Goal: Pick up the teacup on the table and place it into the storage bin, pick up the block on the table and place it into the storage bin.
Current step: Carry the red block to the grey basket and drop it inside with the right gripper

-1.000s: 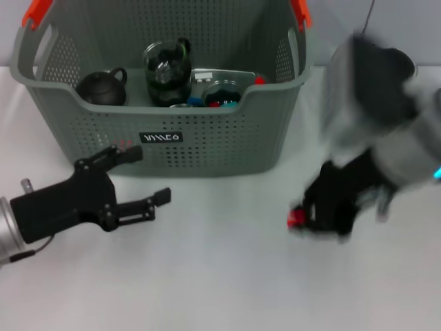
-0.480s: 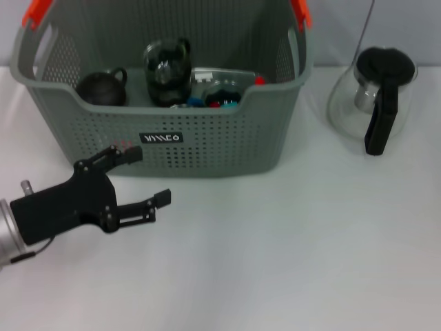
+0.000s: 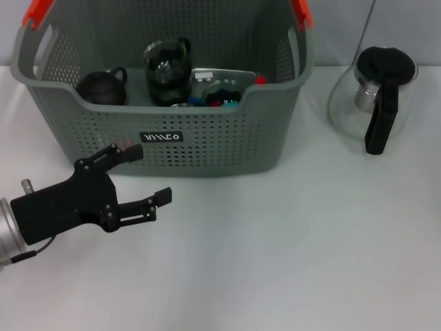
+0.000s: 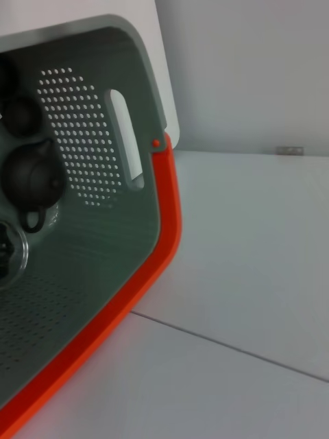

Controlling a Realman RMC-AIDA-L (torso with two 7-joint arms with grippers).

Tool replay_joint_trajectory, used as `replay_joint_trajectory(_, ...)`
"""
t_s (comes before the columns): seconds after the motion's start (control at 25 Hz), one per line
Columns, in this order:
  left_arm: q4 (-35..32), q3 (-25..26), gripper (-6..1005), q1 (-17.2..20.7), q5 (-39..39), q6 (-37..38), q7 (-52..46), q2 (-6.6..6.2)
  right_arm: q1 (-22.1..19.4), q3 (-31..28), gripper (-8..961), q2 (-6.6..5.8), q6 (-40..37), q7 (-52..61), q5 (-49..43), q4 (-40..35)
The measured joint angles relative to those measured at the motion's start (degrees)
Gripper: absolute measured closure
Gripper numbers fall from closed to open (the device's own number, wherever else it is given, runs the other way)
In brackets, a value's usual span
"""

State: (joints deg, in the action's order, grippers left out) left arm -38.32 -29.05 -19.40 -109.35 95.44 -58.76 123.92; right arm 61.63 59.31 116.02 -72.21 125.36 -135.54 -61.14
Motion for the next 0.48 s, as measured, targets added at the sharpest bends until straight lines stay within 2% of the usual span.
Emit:
replay_joint_trajectory(0.12, 0.0, -0.01, 52, -0.1, 0.06, 0.41, -0.19, -0.11, -1.19, -0.56, 441, 0.12, -1.87, -0.01, 0.8, -3.21)
replay_joint_trajectory(0.32, 0.0, 0.31, 52, -0.35, 0.17, 2.31, -0.29, -0.3, -6.91, -1.36, 254, 0.59, -7.15, 0.14, 6.57, -12.6)
replay_joint_trajectory(0.48, 0.0, 0.39, 52, -0.68, 0.36, 3.13, -0.3, -0.48, -10.56, -1.67, 105, -0.43, -8.21, 1.0, 10.59, -16.66)
